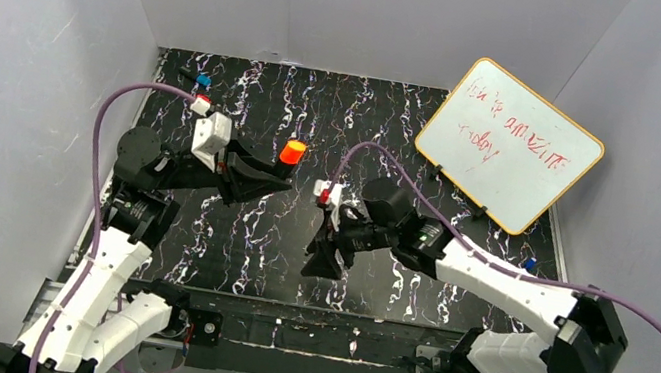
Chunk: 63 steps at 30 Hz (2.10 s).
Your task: Insert the pens into the pen caps
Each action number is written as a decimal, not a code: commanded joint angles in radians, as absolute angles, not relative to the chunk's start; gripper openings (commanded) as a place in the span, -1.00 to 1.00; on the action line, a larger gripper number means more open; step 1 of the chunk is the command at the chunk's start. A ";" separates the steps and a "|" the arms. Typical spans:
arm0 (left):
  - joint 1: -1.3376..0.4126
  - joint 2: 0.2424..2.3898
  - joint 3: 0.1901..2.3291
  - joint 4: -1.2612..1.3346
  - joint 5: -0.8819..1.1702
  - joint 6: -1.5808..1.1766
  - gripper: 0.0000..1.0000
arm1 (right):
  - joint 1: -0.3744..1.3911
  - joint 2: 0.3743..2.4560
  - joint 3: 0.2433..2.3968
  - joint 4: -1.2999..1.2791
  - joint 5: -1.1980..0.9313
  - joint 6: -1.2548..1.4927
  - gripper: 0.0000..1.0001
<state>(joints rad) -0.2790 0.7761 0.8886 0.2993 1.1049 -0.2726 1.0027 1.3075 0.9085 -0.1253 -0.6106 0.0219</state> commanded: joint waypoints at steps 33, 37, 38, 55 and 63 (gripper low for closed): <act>-0.282 1.244 0.950 -0.265 -0.131 -0.188 -1.00 | 0.997 0.908 0.748 0.135 -0.082 0.092 0.98; -0.296 1.295 0.913 -0.276 -0.128 -0.175 -1.00 | 0.997 0.876 0.717 0.124 -0.085 0.094 0.98; -0.296 1.313 0.908 -0.282 -0.126 -0.169 -1.00 | 0.997 0.869 0.713 0.124 -0.088 0.095 0.98; -0.304 1.598 0.964 -0.341 -0.161 -0.138 -1.00 | 0.997 0.823 0.657 0.141 -0.109 0.115 0.98; -0.303 1.656 1.004 -0.345 -0.231 -0.123 -0.97 | 0.997 0.788 0.629 0.132 -0.098 0.119 0.98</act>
